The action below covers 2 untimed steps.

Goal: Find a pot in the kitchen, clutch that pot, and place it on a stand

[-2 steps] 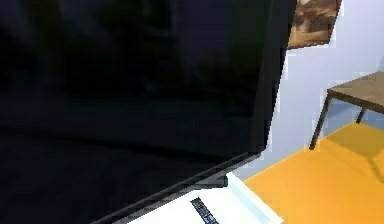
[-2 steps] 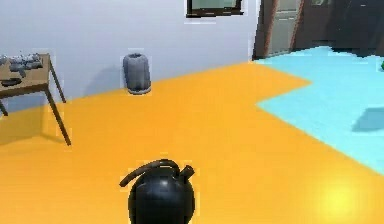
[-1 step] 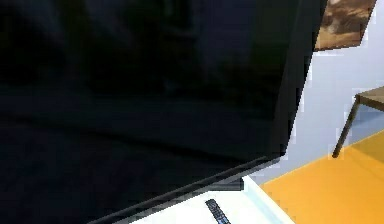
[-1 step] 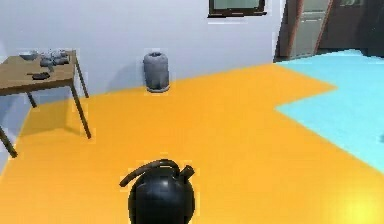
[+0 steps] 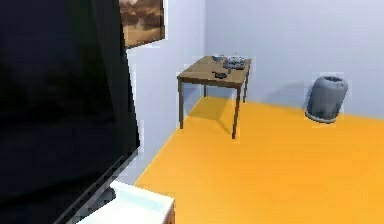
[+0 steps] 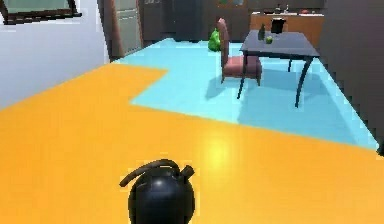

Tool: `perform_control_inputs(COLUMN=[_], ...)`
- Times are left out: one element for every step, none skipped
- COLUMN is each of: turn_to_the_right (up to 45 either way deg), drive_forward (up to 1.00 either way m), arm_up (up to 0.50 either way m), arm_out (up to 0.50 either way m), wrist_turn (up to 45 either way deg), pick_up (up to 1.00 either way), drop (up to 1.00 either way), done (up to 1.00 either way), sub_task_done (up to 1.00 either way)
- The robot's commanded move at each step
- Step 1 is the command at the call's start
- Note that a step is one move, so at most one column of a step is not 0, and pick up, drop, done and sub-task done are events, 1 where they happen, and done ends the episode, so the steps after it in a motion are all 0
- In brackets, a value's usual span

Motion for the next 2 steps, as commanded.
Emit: perform_control_inputs(turn_to_the_right=[6.0, -45.0], drive_forward=[0.00, 0.00], arm_up=[0.00, 0.00], arm_out=[0.00, 0.00], wrist_turn=[0.0, 0.0], pick_up=[0.00, 0.00], drop=[0.00, 0.00], done=[0.00, 0.00], sub_task_done=[0.00, 0.00])
